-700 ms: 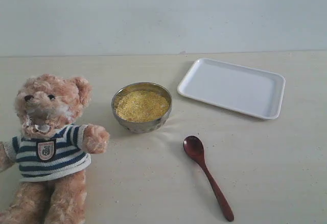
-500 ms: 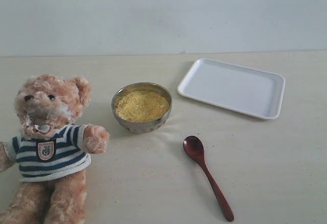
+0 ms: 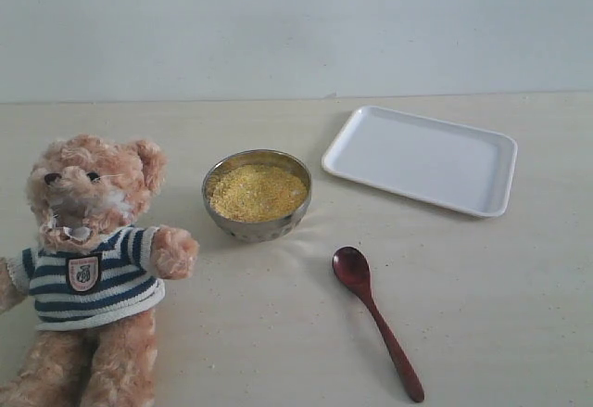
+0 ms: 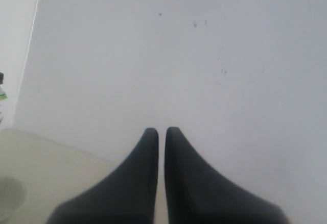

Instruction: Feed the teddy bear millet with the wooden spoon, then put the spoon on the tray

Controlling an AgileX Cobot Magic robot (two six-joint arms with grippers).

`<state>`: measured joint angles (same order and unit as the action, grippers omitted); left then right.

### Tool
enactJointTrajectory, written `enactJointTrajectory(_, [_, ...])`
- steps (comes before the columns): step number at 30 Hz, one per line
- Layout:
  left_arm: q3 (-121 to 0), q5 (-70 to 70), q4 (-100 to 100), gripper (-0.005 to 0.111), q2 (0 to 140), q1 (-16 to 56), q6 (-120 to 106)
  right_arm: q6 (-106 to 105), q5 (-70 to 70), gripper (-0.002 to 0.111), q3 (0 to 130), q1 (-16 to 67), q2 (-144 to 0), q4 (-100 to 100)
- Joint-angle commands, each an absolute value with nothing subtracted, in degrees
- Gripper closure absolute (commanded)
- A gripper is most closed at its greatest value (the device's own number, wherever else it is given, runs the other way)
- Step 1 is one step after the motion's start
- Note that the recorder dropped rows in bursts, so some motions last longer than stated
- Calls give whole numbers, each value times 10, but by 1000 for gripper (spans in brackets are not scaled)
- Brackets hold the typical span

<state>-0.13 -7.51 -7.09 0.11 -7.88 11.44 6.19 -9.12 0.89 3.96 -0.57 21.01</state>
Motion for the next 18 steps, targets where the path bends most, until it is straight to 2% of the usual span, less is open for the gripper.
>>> enactJointTrajectory(1, [-32, -130, -80, 102, 0, -75, 268, 57, -89, 108, 7, 40, -8, 205])
enactJointTrajectory(7, [-60, -174, -80, 102, 0, -75, 356, 57, -89, 108, 7, 40, -8, 205])
enactJointTrajectory(11, [-72, -149, -73, 102, 0, -75, 507, 57, -89, 108, 7, 40, -8, 205])
enactJointTrajectory(18, [-80, -172, 173, 102, 0, -75, 725, 57, -89, 108, 7, 40, -8, 205])
